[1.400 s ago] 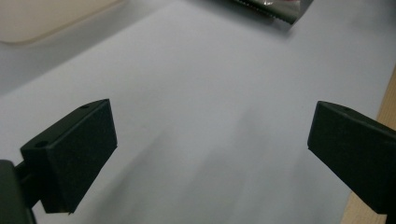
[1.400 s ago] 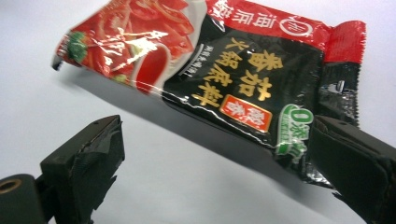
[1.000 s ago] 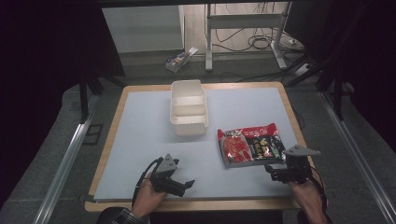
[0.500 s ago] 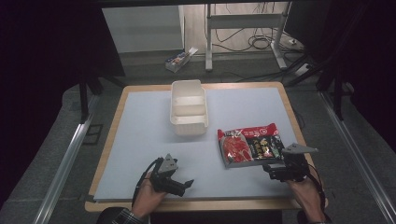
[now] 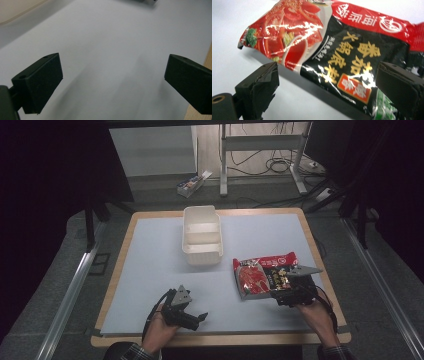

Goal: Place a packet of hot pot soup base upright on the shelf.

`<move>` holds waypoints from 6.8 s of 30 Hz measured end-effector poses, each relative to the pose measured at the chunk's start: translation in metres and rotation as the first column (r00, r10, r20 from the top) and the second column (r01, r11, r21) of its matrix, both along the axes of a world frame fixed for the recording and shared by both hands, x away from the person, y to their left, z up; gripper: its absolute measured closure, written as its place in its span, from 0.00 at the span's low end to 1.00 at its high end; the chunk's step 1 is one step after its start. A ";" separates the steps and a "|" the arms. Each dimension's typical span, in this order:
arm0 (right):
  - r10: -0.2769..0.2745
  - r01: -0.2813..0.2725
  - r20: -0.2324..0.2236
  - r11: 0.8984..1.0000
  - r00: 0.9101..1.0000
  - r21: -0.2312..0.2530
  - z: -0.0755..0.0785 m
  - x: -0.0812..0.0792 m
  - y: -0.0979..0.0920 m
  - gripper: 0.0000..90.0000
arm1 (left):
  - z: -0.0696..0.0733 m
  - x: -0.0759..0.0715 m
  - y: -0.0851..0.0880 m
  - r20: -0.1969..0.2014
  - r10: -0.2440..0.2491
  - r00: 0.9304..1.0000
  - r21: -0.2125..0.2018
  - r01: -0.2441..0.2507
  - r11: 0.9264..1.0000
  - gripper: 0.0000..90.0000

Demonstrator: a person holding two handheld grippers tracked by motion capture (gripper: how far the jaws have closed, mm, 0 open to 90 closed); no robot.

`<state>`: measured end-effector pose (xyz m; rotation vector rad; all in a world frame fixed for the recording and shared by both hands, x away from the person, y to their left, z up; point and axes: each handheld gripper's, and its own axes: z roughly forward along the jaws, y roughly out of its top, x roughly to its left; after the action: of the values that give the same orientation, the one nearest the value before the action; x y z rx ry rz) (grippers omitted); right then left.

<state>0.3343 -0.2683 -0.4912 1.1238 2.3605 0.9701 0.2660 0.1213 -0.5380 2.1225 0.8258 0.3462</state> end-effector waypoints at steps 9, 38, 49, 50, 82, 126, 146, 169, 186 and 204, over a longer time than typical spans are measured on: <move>0.010 -0.010 0.005 1.000 1.000 -0.003 0.005 0.017 0.016 0.04 | 0.000 0.000 0.000 -0.002 -0.003 1.000 0.004 0.003 1.000 0.02; 0.057 -0.058 -0.047 0.998 0.997 -0.009 0.013 0.096 0.090 0.71 | 0.001 -0.001 0.001 0.005 -0.014 1.000 0.005 0.014 1.000 0.02; 0.059 -0.069 -0.084 0.990 0.995 -0.124 -0.006 0.126 0.118 0.97 | 0.001 -0.001 0.000 0.004 -0.019 1.000 0.003 0.019 1.000 0.02; 0.058 -0.070 -0.094 0.989 0.994 -0.134 -0.008 0.128 0.120 0.98 | 0.001 -0.001 0.000 0.004 -0.019 1.000 0.004 0.019 1.000 0.02; 0.004 -0.007 -0.040 0.997 0.999 -0.078 0.018 0.093 0.051 0.99 | 0.000 -0.002 -0.004 -0.012 -0.031 0.999 0.032 0.032 0.999 0.03; -0.034 0.021 -0.105 0.993 0.994 -0.120 -0.014 0.042 0.034 0.99 | 0.011 0.002 -0.003 -0.034 -0.020 0.999 -0.030 0.019 0.999 0.15; 0.000 0.000 0.004 0.999 1.000 -0.040 0.002 0.006 0.005 0.41 | 0.023 0.026 -0.037 0.027 -0.147 0.989 -0.090 0.149 0.985 0.88; 0.106 -0.106 -0.101 0.994 0.989 0.009 -0.018 -0.009 -0.019 0.07 | 0.001 0.038 -0.040 -0.030 -0.155 0.988 -0.083 0.152 0.985 1.00; 0.168 -0.154 -0.120 0.981 0.978 0.114 -0.004 -0.014 -0.007 0.00 | -0.001 0.036 -0.036 -0.060 -0.156 0.986 -0.065 0.153 0.986 1.00; 0.210 -0.186 -0.147 0.969 0.967 0.160 0.025 -0.002 0.053 0.02 | -0.001 0.034 -0.036 -0.050 -0.149 0.988 -0.052 0.146 0.988 1.00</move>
<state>0.3320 -0.2152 -0.4666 1.0696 2.6100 1.1769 0.3003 0.0848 -0.5393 2.1405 0.6950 0.1906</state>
